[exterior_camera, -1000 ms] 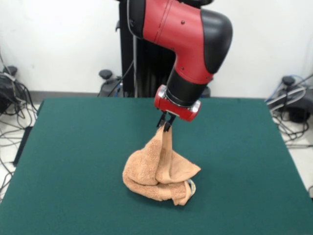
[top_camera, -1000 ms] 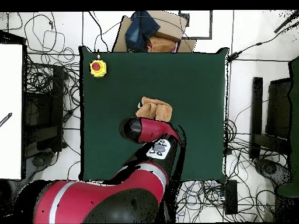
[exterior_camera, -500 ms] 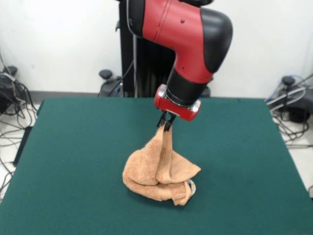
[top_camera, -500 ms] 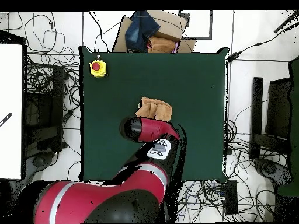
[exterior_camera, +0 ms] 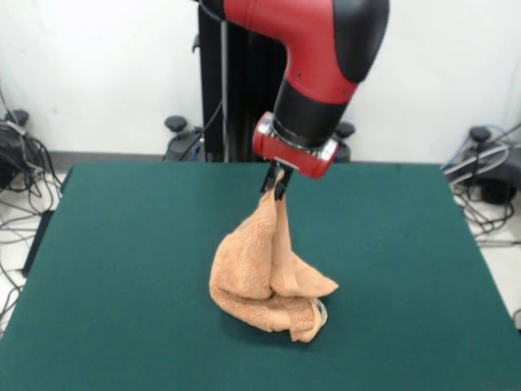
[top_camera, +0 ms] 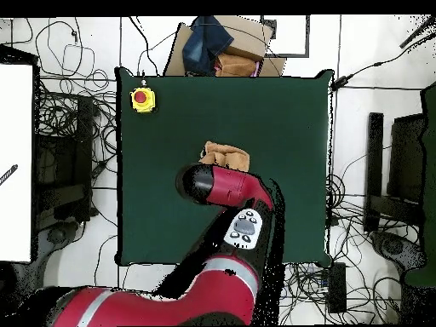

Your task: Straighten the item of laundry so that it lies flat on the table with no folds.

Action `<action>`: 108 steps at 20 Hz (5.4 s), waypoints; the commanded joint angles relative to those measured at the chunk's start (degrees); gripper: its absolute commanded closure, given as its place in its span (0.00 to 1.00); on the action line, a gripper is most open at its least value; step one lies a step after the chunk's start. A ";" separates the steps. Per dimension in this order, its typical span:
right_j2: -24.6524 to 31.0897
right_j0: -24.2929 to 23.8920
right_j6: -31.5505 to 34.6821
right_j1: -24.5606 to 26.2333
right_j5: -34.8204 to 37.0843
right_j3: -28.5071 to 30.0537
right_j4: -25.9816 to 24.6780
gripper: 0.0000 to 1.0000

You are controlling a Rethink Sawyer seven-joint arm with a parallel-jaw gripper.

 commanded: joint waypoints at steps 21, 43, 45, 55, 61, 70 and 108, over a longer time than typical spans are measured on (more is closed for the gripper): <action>2.86 4.74 2.92 -18.93 23.74 6.79 -4.51 1.00; 8.80 -5.34 -19.38 -41.49 43.26 13.21 -5.69 1.00; 9.16 -5.54 -18.62 -40.89 42.18 13.18 -6.36 1.00; 11.25 -4.96 -9.01 -33.85 37.98 8.04 -8.57 1.00; 14.86 -10.35 -24.93 -38.14 26.97 19.59 -7.19 1.00; 18.82 -13.32 -22.63 -37.42 25.31 19.87 -10.63 1.00; 20.91 -11.10 -9.92 -30.99 23.27 14.68 -12.44 1.00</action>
